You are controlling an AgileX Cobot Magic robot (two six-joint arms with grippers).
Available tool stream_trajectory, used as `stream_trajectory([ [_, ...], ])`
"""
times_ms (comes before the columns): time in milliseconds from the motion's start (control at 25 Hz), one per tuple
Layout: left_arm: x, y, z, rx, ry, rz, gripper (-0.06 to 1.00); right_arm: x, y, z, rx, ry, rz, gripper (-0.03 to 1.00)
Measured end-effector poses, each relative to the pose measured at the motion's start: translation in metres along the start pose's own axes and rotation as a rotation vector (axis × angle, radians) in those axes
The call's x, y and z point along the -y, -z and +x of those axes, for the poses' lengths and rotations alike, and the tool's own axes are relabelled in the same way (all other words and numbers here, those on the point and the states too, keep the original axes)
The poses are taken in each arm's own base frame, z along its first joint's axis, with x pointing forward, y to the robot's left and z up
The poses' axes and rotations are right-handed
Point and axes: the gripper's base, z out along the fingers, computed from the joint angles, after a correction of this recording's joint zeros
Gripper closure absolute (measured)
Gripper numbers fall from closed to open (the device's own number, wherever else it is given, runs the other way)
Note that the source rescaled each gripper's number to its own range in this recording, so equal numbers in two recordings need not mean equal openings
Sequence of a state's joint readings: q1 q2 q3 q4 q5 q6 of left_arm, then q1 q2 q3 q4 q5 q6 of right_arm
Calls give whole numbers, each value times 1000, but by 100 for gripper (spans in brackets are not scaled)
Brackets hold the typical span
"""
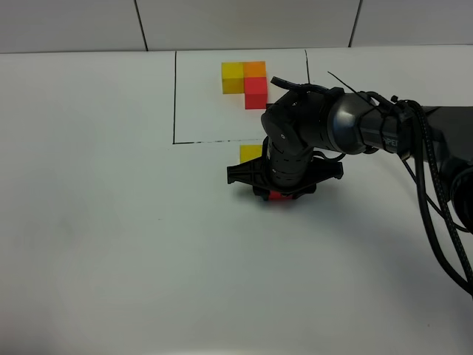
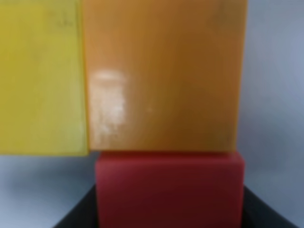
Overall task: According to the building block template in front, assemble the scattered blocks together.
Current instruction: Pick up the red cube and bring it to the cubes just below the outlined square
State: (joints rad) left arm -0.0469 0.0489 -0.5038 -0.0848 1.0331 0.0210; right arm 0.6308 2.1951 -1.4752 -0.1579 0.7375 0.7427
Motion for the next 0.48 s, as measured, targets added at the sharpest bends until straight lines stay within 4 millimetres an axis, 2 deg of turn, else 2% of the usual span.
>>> stream_trajectory([
  [480, 0, 0, 0, 0, 0, 0, 25, 0, 0, 0, -13, 31, -14, 96],
])
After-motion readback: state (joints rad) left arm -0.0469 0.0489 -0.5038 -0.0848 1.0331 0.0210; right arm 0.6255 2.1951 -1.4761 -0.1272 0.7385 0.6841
